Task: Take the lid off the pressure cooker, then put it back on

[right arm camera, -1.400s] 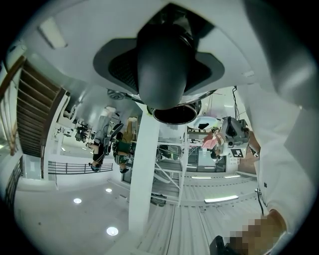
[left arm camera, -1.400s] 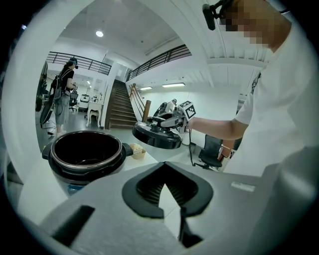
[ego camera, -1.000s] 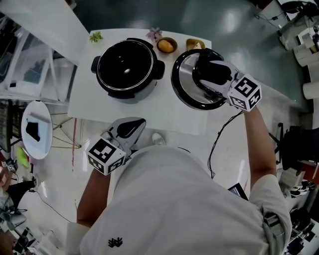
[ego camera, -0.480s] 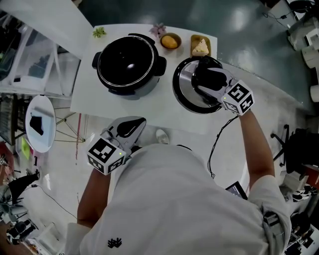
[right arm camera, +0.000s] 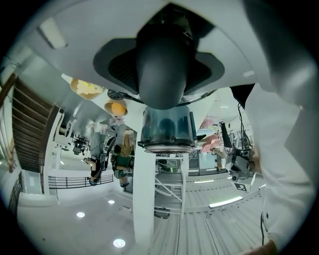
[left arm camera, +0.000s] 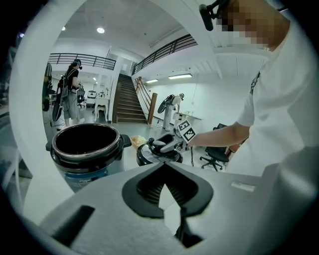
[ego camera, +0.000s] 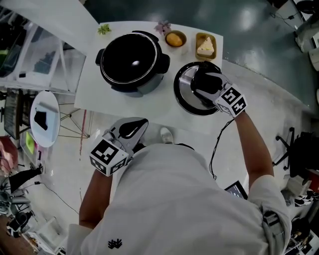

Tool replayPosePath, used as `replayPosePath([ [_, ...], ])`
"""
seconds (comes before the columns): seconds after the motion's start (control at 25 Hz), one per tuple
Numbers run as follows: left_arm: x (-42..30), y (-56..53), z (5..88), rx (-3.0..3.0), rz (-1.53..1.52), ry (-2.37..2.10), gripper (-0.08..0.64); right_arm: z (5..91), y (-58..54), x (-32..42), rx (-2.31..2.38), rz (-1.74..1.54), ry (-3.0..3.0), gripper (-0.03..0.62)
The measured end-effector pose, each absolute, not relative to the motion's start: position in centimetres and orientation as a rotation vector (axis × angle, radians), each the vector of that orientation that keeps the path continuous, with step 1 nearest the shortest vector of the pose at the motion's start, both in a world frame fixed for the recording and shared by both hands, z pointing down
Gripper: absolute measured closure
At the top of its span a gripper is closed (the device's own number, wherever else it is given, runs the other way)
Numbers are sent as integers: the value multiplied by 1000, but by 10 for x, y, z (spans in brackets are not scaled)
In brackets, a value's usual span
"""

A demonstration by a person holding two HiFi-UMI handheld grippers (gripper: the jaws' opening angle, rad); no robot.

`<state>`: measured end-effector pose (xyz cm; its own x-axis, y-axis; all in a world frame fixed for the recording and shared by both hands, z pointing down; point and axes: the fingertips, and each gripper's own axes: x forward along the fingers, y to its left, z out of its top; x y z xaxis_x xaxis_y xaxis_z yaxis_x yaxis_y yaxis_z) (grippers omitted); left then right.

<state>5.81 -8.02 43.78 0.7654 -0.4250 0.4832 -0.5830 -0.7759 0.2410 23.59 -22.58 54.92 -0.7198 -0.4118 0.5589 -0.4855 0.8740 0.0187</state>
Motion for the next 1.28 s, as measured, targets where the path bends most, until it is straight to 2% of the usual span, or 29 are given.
replayPosePath([
  [0.8, 45, -65, 441, 2525, 618, -838, 554, 616, -217, 218, 651, 198, -2446, 301],
  [1.28, 44, -64, 439, 2522, 614, -851, 554, 624, -212, 212, 677, 121, -2446, 301],
])
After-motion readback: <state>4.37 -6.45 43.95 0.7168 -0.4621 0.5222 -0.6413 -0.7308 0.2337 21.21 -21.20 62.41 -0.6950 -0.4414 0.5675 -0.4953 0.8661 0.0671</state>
